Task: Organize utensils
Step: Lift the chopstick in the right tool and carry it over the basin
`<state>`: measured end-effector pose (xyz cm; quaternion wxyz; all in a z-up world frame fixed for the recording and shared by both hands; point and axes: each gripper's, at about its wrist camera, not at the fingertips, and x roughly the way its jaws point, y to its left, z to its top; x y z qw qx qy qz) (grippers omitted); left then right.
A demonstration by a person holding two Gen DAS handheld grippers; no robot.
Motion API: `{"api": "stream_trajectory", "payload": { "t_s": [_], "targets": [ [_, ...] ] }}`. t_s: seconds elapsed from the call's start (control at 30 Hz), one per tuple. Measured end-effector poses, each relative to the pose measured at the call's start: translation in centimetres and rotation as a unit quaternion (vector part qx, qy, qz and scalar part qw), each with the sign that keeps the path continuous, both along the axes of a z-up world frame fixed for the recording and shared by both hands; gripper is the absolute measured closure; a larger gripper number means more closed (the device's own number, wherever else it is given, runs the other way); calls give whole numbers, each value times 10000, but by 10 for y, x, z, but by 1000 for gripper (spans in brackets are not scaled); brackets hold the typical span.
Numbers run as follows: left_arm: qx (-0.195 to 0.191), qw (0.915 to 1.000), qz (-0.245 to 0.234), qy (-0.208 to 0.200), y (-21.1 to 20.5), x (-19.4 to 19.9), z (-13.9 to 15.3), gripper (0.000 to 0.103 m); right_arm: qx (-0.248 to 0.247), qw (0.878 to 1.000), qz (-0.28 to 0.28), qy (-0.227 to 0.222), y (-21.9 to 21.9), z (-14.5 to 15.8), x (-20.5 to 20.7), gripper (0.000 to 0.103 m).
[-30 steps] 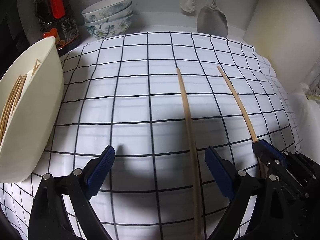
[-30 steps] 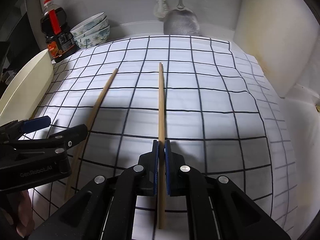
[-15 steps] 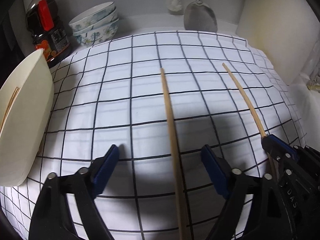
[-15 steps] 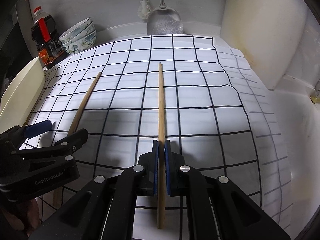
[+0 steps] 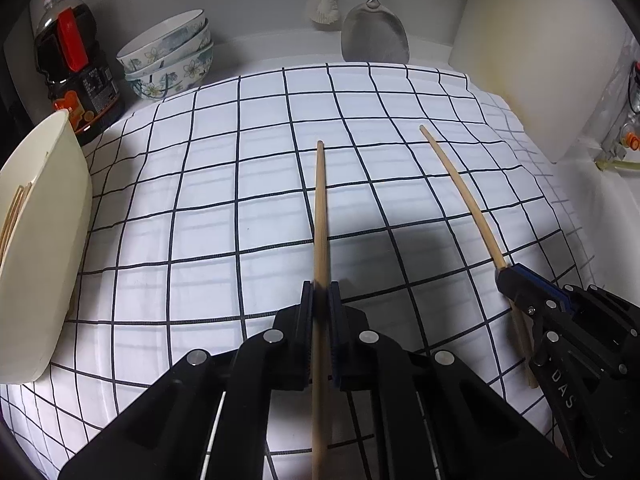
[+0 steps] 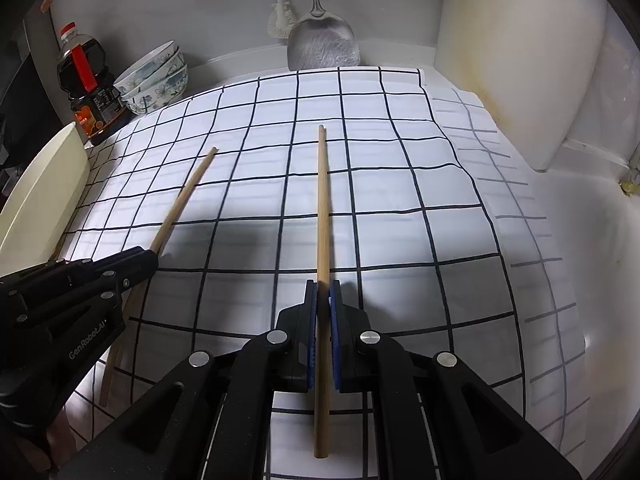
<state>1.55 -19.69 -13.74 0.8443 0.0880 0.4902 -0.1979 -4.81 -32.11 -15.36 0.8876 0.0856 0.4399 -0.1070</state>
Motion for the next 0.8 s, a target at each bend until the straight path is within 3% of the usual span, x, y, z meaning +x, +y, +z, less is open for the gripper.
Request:
{"api": "stream_trajectory", "payload": {
  "t_s": [0.13, 0.37, 0.8],
  "targets": [
    [-85, 9999, 47, 91, 8, 2, 7, 95, 3, 10000, 12, -83, 4, 10, 0, 97],
    [-250, 9995, 37, -165, 28, 2, 40, 95, -48, 9996, 109, -271, 21, 34, 6, 97],
    [-360, 9956, 353, -790, 114, 17, 106, 95, -287, 9944, 683, -756, 98, 103, 33, 97]
  ]
}}
